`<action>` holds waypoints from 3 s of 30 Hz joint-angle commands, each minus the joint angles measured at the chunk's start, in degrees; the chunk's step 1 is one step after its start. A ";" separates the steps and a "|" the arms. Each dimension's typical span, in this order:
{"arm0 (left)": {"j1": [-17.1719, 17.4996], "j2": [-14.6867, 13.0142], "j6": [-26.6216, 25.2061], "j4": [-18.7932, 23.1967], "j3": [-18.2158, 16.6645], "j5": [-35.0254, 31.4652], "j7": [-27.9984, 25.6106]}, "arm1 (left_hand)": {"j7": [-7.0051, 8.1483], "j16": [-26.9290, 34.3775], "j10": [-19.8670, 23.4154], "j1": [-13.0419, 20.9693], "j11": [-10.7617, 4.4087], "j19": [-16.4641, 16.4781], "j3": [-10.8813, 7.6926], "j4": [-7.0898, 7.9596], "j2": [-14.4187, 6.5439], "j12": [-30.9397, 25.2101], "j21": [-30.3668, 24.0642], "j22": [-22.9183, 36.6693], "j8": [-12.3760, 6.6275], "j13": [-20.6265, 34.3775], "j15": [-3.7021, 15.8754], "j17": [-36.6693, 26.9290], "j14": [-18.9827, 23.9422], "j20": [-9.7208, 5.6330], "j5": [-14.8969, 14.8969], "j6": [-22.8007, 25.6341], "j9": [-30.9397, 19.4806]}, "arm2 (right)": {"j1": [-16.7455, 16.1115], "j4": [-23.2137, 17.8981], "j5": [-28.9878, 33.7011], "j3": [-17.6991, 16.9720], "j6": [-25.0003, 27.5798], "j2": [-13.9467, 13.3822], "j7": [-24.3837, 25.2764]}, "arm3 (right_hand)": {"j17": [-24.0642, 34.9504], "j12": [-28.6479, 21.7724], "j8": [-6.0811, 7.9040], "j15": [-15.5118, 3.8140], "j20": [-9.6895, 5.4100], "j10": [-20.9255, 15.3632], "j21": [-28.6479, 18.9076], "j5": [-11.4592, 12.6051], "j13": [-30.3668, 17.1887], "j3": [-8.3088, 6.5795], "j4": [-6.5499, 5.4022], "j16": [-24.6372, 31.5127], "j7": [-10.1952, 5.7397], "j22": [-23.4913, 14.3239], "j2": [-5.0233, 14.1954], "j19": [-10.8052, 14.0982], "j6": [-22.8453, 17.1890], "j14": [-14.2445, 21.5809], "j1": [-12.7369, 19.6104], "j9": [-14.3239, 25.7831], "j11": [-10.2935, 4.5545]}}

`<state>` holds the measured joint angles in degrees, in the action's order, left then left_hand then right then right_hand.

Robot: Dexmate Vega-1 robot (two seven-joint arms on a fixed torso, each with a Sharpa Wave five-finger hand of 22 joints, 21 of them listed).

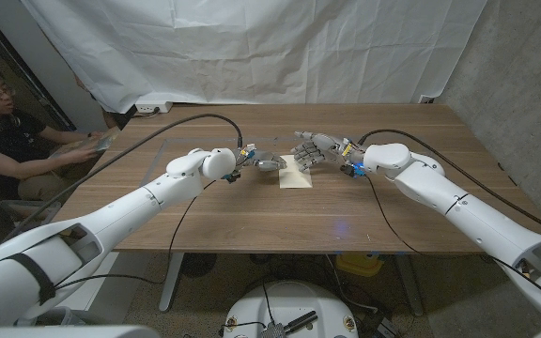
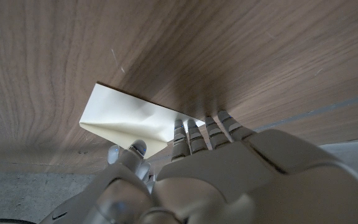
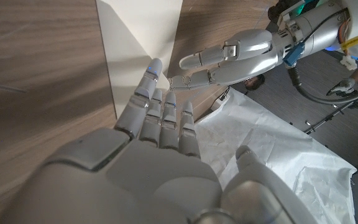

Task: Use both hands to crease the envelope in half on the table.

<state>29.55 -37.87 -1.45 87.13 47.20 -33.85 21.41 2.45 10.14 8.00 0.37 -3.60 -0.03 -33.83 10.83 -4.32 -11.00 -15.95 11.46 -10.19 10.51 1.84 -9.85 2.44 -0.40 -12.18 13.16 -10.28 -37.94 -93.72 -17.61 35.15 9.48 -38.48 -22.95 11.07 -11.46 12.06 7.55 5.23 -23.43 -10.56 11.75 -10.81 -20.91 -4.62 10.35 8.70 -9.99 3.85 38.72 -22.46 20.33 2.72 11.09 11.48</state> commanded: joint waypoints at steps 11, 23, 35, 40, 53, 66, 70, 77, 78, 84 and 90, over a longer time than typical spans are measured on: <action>0.93 -0.65 -0.68 1.67 -0.36 0.04 -0.16 | 0.03 0.27 0.05 -0.03 -0.11 0.21 0.17 -0.15 -4.91 -0.38 0.14 0.01 -0.35 0.15 1.15 -0.21 -0.18 -0.50 -0.41 -0.20 -0.07 | 2.26 -0.17 19.87 5.33 -7.89 -0.06 5.37 | 0.00 -1.61 2.63 -2.78 -1.15 -4.82 -0.60 0.83 -0.35 1.28 -1.93 1.03 0.34 -0.10 -0.37 -0.49 -8.56 1.20 -1.46 0.37 -1.37; 1.16 -0.91 -0.79 1.95 -0.53 0.06 -0.32 | 0.11 0.28 -0.02 -0.03 -0.03 0.21 0.25 -0.14 -4.91 -0.38 0.16 0.01 -0.38 0.15 1.18 -0.21 -0.17 -0.54 -0.42 -0.19 -0.07 | 4.23 1.65 25.93 8.20 -8.69 1.12 4.59 | -0.16 -2.79 3.77 -3.88 -1.89 -9.32 -0.87 1.43 -0.33 1.85 -2.77 1.16 1.40 -0.02 -0.26 0.13 -13.72 2.49 -1.46 0.30 -0.81; 1.21 -1.07 -0.52 1.86 -0.60 0.29 -0.37 | 0.02 0.28 0.00 -0.03 -0.12 0.23 0.32 -0.14 -4.92 -0.40 0.17 0.01 -0.41 0.15 1.20 -0.21 -0.16 -0.53 -0.44 -0.17 -0.07 | 5.04 4.06 28.94 9.58 -8.49 2.64 4.71 | -0.24 -3.12 4.08 -4.28 -2.05 -10.93 -1.02 1.70 -0.34 2.07 -3.01 1.21 1.81 0.02 -0.26 0.79 -15.70 3.42 -1.34 0.24 -0.22; 1.14 -1.11 -0.17 1.63 -0.59 0.42 -0.44 | 0.05 0.29 -0.04 -0.03 -0.09 0.22 0.34 -0.14 -4.92 -0.39 0.18 0.01 -0.41 0.15 1.18 -0.21 -0.14 -0.55 -0.45 -0.18 -0.07 | 5.04 6.32 28.79 9.71 -8.59 3.84 5.32 | -0.25 -3.16 4.09 -4.40 -2.08 -11.21 -0.96 1.77 -0.34 2.11 -3.05 1.14 1.89 0.04 -0.25 0.76 -16.05 3.45 -1.29 0.22 -0.16; 1.27 -1.46 0.23 1.26 -0.82 0.81 -0.78 | 0.07 0.30 -0.02 -0.02 -0.08 0.24 0.41 -0.14 -4.95 -0.42 0.18 0.02 -0.40 0.15 1.18 -0.21 -0.13 -0.52 -0.47 -0.25 -0.07 | 4.00 9.49 26.80 9.07 -8.91 5.41 6.94 | -0.33 -3.10 3.95 -4.77 -2.29 -11.61 -0.92 2.00 -0.35 2.07 -3.05 1.01 2.04 0.08 -0.07 0.92 -16.62 3.77 -0.99 0.18 0.12; 0.77 -1.17 1.10 0.01 -0.68 1.04 -1.18 | 0.90 0.29 0.01 0.00 -0.09 0.18 0.48 -0.14 -5.02 -0.45 0.23 0.02 -0.15 0.15 1.12 -0.21 -0.14 -0.40 -0.50 -1.10 -0.06 | 2.66 10.81 22.27 6.88 -9.39 6.17 7.53 | -0.42 -2.99 3.61 -4.52 -2.38 -11.84 -1.02 2.19 -0.35 1.89 -2.94 0.90 1.93 0.12 0.20 1.49 -16.59 4.07 -0.57 0.15 -0.02; 0.62 -1.05 1.34 -0.36 -0.59 1.13 -1.21 | 0.92 0.28 0.04 0.00 -0.12 0.17 0.49 -0.14 -5.05 -0.46 0.24 0.02 -0.14 0.15 1.10 -0.21 -0.18 -0.35 -0.51 -1.19 -0.07 | 2.05 11.24 20.21 5.86 -9.33 6.35 7.79 | -0.46 -2.89 3.38 -4.32 -2.36 -11.84 -1.07 2.27 -0.35 1.73 -2.87 0.82 1.87 0.12 0.43 1.77 -16.38 4.10 -0.32 0.15 -0.16; 0.31 -0.70 1.65 -0.94 -0.44 1.14 -1.43 | 1.25 0.28 0.01 0.02 -0.07 0.18 0.49 -0.13 -5.12 -0.46 0.24 0.02 0.03 0.14 1.12 -0.21 -0.18 -0.28 -0.53 -1.79 -0.07 | 1.43 13.42 15.58 4.37 -9.48 7.48 6.95 | -0.49 -2.67 3.05 -3.94 -2.27 -11.62 -1.07 2.35 -0.35 1.46 -2.78 0.69 1.94 0.13 0.82 1.98 -16.07 4.07 0.03 0.14 -0.17; 0.29 -0.68 1.67 -0.98 -0.44 1.13 -1.49 | 1.49 0.28 0.00 0.03 -0.05 0.18 0.50 -0.13 -5.14 -0.46 0.25 0.02 0.11 0.14 1.12 -0.21 -0.19 -0.29 -0.54 -2.10 -0.07 | 1.44 13.68 15.27 4.33 -9.60 7.55 6.83 | -0.50 -2.62 3.01 -3.94 -2.28 -11.54 -1.06 2.36 -0.35 1.41 -2.77 0.69 1.94 0.13 0.89 2.00 -16.03 4.09 0.09 0.14 -0.16; 0.18 -0.47 1.40 -0.92 -0.33 0.60 -1.87 | 4.42 0.19 -1.24 0.17 0.37 0.02 0.47 -0.21 -5.28 -0.09 0.36 0.02 0.59 0.14 0.88 -0.20 -0.54 0.13 -0.62 -5.85 -0.07 | 1.34 15.25 12.91 3.66 -10.92 8.19 6.21 | -0.52 -2.44 2.68 -3.55 -2.09 -11.37 -1.02 2.38 -0.35 1.22 -2.69 0.61 2.02 0.13 1.13 2.08 -15.67 4.11 0.35 0.14 -0.25; 0.05 -0.17 0.33 -0.63 0.08 -0.41 -1.34 | 6.71 -0.16 -3.57 0.24 0.57 -1.15 0.44 -0.25 -5.26 0.46 0.86 0.03 0.28 0.14 0.68 -0.22 -2.09 0.73 -0.68 -6.88 -0.04 | 1.38 16.14 12.35 3.60 -12.65 8.38 6.13 | -0.54 -2.30 2.46 -3.42 -1.94 -11.24 -1.00 2.39 -0.35 1.09 -2.60 0.53 2.04 0.13 1.22 2.18 -15.45 4.06 0.56 0.15 -0.12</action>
<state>29.90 -38.52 -0.10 86.45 46.79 -33.10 19.94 7.97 10.20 5.22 0.37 -3.09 -0.47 -33.52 10.84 -4.32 -10.79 -15.27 11.49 -9.73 10.68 1.92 -9.90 1.07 0.04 -12.63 6.63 -10.32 -36.28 -79.70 -2.08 39.62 -0.83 -30.89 -16.23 10.39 -14.03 14.60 3.59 3.27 -34.74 -11.62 13.79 -11.07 -19.55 -7.27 11.01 10.65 -9.75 4.50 40.52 -38.22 24.36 2.91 11.19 11.19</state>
